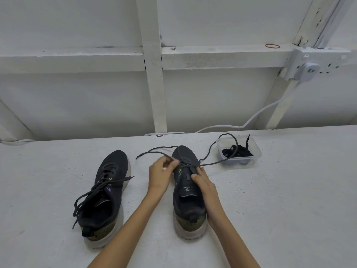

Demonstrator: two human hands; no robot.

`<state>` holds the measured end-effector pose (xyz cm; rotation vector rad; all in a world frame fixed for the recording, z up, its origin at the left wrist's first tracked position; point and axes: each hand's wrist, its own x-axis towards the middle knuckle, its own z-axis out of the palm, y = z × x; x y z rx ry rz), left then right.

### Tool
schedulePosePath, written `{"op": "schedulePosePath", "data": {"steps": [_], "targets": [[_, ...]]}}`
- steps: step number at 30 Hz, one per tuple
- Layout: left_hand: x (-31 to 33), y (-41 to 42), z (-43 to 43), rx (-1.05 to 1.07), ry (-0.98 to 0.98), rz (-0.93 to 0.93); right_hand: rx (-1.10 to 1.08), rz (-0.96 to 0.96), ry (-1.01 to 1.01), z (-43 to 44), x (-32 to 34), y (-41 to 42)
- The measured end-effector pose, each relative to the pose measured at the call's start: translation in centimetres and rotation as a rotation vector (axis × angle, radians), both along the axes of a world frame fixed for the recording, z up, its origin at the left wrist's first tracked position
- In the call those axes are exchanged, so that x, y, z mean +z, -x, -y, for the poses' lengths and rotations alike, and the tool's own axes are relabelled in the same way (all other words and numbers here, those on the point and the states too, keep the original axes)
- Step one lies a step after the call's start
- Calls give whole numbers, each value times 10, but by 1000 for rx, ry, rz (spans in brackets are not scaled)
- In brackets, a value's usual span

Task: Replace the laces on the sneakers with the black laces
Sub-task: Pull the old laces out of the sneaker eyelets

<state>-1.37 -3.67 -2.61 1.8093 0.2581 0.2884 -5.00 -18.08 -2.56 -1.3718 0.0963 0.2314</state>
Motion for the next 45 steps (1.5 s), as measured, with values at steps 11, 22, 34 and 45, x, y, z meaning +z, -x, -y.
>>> {"op": "schedulePosePath", "data": {"steps": [11, 22, 34, 45], "targets": [[12, 8, -16, 290, 353, -25, -58, -106, -91, -2, 1, -2], [-6, 46, 27, -230, 8, -128, -77, 345, 707, 13, -3, -53], [-5, 48, 27, -262, -30, -149, 2, 661, 1229, 4, 4, -79], [-4, 48, 29, -255, -19, -140, 23, 431, 851, 17, 8, -70]]}}
